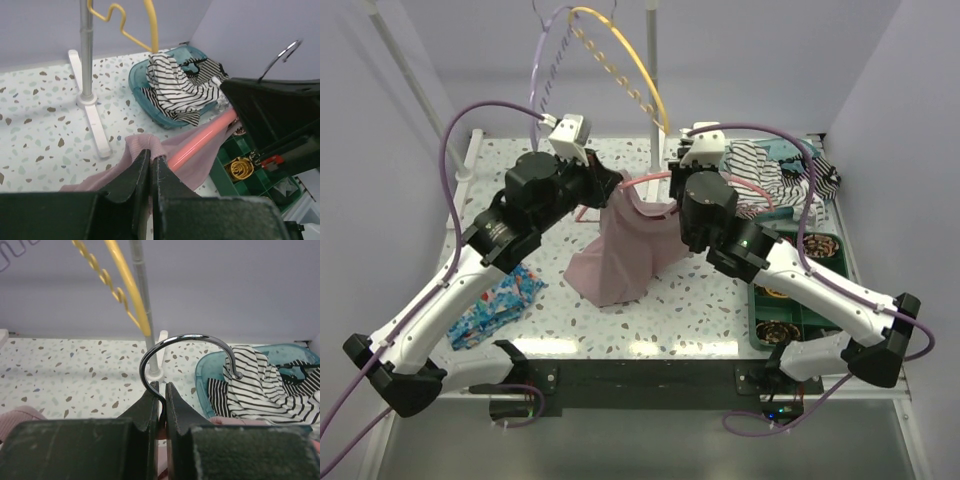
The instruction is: Place the tank top on the hanger
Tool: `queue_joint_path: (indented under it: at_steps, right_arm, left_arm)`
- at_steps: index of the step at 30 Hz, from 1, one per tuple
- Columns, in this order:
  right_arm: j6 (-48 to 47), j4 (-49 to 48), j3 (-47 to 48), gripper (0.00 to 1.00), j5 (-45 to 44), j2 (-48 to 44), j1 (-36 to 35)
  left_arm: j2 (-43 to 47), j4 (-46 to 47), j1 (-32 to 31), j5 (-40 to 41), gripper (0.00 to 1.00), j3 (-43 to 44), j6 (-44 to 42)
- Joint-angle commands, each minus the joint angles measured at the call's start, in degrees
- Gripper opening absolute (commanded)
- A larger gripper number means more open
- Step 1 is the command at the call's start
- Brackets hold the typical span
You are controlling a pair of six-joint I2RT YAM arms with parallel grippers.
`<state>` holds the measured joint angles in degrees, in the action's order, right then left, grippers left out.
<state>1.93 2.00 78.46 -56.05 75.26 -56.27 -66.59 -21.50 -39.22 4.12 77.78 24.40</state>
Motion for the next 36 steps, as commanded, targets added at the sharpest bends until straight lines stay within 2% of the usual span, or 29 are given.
queue_joint_path:
  at_steps: [1,4,7,10,13,15,16,18,19,20,23,28,36]
  right_arm:
    - [-6.4,-5.1,8.7,0.00,-2.1,4.0,-1.5]
    - [-5.4,-5.2,9.8,0.00,-1.7,5.0,-1.6]
    - [-3.9,-5.3,8.2,0.00,-1.6,5.6,-1.9]
    - [-4.0,-3.5,11.1,0.00,-2.2,6.6,-2.5]
    - [-3.7,-0.7,16.8,0.00,-0.3,5.4,-2.8]
    - [-3.7,3.1,22.9,0.00,1.7,5.2,-3.0]
    - [-3.9,4.3,24.7,0.00,2.2,5.2,-3.1]
    - [-4.3,5.0,27.1,0.00,3.4,4.5,-3.1]
    - [-4.6,4.4,26.8,0.00,3.4,4.0,-3.1]
    - [-4.6,3.2,24.4,0.00,3.4,3.7,-3.1]
    - [-0.5,2.1,15.6,0.00,5.4,2.2,-3.1]
    - [1.1,4.5,13.6,0.00,10.1,0.9,-3.1]
    - [-6.4,13.7,41.0,0.00,17.4,3.7,-3.1]
  left_arm:
    - [-0.6,-2.0,0.3,-0.8,0.00,8.3,-1.0]
    - [-0.3,-2.8,0.4,0.0,0.00,11.5,-2.1]
    - [0.0,-2.5,0.4,-0.1,0.00,10.4,-2.8]
    - [0.4,-1.7,0.4,-0.2,0.00,7.8,-3.0]
    - [1.4,-0.6,0.3,0.6,0.05,6.8,-3.8]
    - [1.5,0.1,0.3,0.3,0.14,8.4,-4.3]
    - [1.5,0.6,0.4,-0.2,0.25,9.3,-4.7]
    - [1.5,0.8,0.4,-1.1,0.37,13.1,-4.8]
    - [1.6,1.1,0.4,-1.4,0.50,14.1,-5.5]
    - [2.2,2.0,0.4,-1.5,0.56,15.5,-5.9]
    - [4.0,4.1,0.3,-1.7,0.67,16.0,-8.0]
    - [7.0,5.4,0.4,-2.2,0.69,12.4,-13.2]
    - [13.8,8.0,0.3,-5.1,0.66,10.4,-16.8]
